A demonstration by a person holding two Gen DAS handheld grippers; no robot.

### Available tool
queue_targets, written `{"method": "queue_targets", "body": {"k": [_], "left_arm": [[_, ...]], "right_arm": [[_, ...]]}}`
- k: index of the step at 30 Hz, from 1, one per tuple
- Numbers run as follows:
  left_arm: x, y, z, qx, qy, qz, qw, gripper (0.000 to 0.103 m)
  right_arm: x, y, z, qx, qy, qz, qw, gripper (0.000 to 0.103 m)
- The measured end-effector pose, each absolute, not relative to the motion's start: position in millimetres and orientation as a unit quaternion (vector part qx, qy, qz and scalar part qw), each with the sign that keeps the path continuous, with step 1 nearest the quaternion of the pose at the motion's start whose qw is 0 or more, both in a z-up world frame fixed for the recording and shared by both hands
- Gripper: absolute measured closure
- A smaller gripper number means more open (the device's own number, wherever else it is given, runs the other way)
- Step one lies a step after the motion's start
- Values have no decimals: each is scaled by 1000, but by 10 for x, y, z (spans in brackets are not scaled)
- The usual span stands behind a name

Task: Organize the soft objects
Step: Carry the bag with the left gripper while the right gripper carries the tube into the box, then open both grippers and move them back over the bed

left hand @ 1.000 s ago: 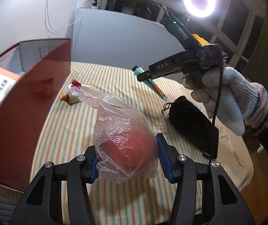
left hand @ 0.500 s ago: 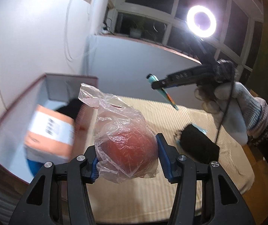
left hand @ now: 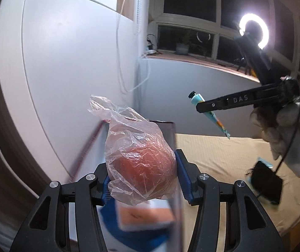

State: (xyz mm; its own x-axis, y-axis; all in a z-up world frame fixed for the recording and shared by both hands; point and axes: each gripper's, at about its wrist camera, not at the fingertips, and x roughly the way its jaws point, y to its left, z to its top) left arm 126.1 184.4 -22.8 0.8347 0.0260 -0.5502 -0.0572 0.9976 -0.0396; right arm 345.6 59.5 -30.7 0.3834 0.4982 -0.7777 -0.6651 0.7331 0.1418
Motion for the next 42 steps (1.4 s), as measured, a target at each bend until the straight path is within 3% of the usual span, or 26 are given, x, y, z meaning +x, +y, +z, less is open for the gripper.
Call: {"method": "queue_targets", "body": {"k": [10,23,26,28,30,42], "left_arm": [[1697,1995,-363,-1,319,42,947,52],[2093,2101,-640,14,358,59,932,51],[2101,2107,-655,15,358,64,932,49],[2114,2107,-634,16,356,66,932,39],[2090,2095,-610,18,352,67,933,39],[1846,2070,-501,12,339,71,938,39]], "right_arm": [[3686,1332,-467,-79,436,369,817,78],[3997,1565,-917,-65,467,362,804,77],[4008,1568,-947,-70,468,355,806,76],[4013,1555,-929,-65,466,356,807,65],[4016,1521,-884,-59,461,355,811,60],[3869,1269,-676,-58,447,350,821,59]]}}
